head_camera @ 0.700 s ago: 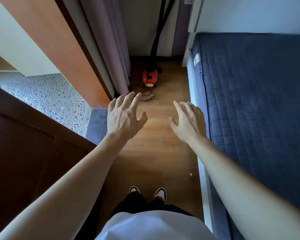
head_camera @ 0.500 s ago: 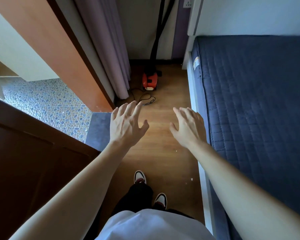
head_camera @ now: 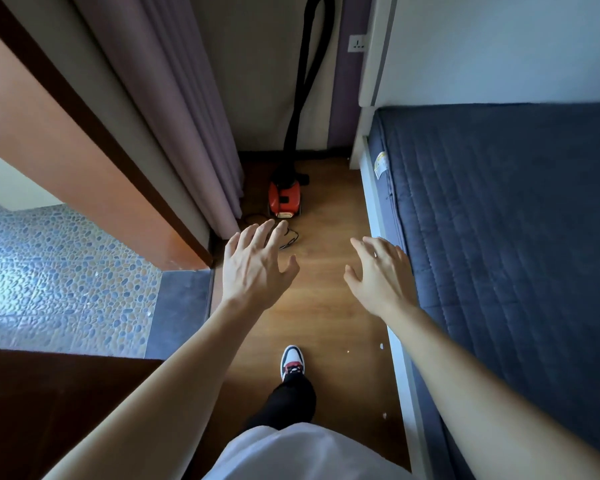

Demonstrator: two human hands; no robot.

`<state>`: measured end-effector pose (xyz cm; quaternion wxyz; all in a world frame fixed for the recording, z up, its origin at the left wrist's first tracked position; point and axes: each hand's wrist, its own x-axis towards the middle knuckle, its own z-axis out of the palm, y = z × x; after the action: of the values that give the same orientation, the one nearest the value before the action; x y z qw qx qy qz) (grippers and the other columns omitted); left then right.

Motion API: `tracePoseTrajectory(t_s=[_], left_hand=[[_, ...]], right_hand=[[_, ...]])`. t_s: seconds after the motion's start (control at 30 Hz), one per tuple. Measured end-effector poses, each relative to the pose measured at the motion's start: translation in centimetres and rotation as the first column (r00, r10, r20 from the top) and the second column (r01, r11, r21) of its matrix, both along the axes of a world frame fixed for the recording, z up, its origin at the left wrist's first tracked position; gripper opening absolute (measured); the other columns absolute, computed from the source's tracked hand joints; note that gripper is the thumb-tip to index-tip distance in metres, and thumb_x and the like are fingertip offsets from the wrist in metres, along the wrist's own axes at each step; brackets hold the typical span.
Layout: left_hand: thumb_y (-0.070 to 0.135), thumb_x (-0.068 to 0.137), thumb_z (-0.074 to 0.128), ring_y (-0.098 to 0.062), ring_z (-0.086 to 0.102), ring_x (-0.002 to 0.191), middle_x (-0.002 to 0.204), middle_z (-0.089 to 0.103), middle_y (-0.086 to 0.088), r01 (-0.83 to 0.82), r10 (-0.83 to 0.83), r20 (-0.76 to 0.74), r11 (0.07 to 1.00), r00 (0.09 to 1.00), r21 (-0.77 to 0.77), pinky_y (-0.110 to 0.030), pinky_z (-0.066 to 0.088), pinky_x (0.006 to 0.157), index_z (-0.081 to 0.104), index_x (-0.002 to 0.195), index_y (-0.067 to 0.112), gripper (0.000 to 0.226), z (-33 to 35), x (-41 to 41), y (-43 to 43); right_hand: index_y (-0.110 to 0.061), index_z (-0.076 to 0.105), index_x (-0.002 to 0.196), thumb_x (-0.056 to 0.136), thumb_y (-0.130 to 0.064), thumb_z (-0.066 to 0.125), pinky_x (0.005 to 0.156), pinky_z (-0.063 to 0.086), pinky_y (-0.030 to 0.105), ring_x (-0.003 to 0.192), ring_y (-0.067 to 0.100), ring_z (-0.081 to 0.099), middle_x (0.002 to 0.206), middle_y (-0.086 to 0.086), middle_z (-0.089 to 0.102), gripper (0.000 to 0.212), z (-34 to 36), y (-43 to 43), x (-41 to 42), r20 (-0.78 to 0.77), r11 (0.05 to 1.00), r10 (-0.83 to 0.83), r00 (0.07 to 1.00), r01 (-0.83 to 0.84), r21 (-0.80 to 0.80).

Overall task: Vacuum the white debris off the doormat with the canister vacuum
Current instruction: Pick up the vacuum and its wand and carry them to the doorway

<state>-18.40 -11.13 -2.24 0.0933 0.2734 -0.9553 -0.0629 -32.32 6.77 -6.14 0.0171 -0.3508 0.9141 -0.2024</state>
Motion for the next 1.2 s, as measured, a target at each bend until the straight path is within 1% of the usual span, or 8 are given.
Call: tracePoseTrajectory(t_s=[0.13,0.27,0.4,0.67,0.77,0.87,1.07,1.2], left_hand=[[0.054,0.087,0.046,-0.025,0.050,0.130,0.142,0.055,0.000,0.018,-0.018,-0.017,1.000,1.000,0.006,-0.044,0.040,0.107,0.050,0.143,0.023,0.064,-0.2,-5.9,-5.1],[0.054,0.088,0.049,-0.024,0.049,0.131,0.143,0.054,0.000,0.062,-0.062,-0.007,0.998,0.998,0.028,-0.045,0.040,0.109,0.051,0.143,0.023,0.063,-0.6,-11.5,-8.7],[0.055,0.090,0.050,-0.022,0.047,0.133,0.145,0.053,0.003,0.072,-0.073,0.012,0.996,0.997,0.044,-0.044,0.039,0.109,0.049,0.144,0.025,0.062,-1.1,-15.8,-10.4],[0.053,0.088,0.048,-0.026,0.050,0.131,0.143,0.055,-0.001,0.069,-0.070,0.020,0.996,0.997,0.062,-0.047,0.042,0.107,0.051,0.143,0.023,0.063,-2.1,-25.7,-13.5],[0.053,0.087,0.046,-0.027,0.052,0.130,0.142,0.056,-0.001,0.035,-0.036,0.005,0.998,0.999,0.061,-0.047,0.043,0.107,0.053,0.141,0.023,0.063,-2.3,-30.4,-14.3],[0.055,0.088,0.045,-0.027,0.051,0.130,0.144,0.056,-0.001,-0.005,0.002,0.043,0.998,0.999,0.061,-0.047,0.043,0.107,0.051,0.143,0.025,0.063,-2.1,-35.5,-14.8],[0.055,0.088,0.050,-0.026,0.050,0.131,0.144,0.055,0.001,-0.106,0.101,0.071,0.992,0.992,0.073,-0.045,0.042,0.107,0.051,0.143,0.027,0.062,-1.6,-45.0,-15.5],[0.056,0.087,0.048,-0.027,0.051,0.131,0.143,0.055,0.000,-0.189,0.182,0.089,0.979,0.979,0.080,-0.046,0.044,0.106,0.051,0.143,0.025,0.064,-1.2,-47.6,-16.5]], right_hand=[[-0.013,0.066,0.134,0.088,-0.025,0.072,0.109,0.038,0.052,0.124,0.035,0.057,0.134,0.014,0.062,0.048,0.3,-4.6,-4.9,-0.002,0.998,-0.031,1.000,0.031,0.050],[-0.016,0.067,0.132,0.086,-0.028,0.073,0.109,0.040,0.056,0.120,0.031,0.061,0.131,0.012,0.065,0.048,-0.3,-8.2,-9.4,-0.031,0.998,-0.054,0.998,0.055,0.044],[-0.016,0.067,0.131,0.084,-0.027,0.074,0.107,0.043,0.058,0.118,0.030,0.062,0.127,0.011,0.067,0.049,-0.9,-9.8,-12.9,-0.022,0.994,-0.085,0.996,0.086,0.060],[-0.016,0.070,0.126,0.080,-0.028,0.076,0.100,0.051,0.053,0.114,0.030,0.066,0.120,0.007,0.071,0.047,-1.5,-12.4,-23.1,-0.069,0.992,-0.083,0.994,0.089,0.092],[-0.017,0.069,0.128,0.081,-0.030,0.075,0.101,0.050,0.054,0.115,0.030,0.065,0.123,0.008,0.069,0.049,-1.5,-13.6,-27.9,-0.044,0.994,-0.067,0.997,0.071,0.089],[-0.018,0.068,0.129,0.082,-0.032,0.073,0.100,0.051,0.051,0.114,0.029,0.065,0.124,0.007,0.069,0.050,-1.1,-14.3,-33.2,-0.034,0.994,-0.036,0.999,0.040,0.104],[-0.015,0.066,0.128,0.084,-0.032,0.067,0.096,0.051,0.048,0.110,0.030,0.065,0.122,0.007,0.069,0.047,-0.2,-15.7,-45.3,-0.057,0.991,0.065,0.996,-0.058,0.118],[-0.010,0.069,0.122,0.080,-0.025,0.077,0.091,0.055,0.049,0.101,0.033,0.068,0.113,0.009,0.072,0.046,0.2,-17.8,-50.4,-0.083,0.993,0.100,0.992,-0.094,0.065]])
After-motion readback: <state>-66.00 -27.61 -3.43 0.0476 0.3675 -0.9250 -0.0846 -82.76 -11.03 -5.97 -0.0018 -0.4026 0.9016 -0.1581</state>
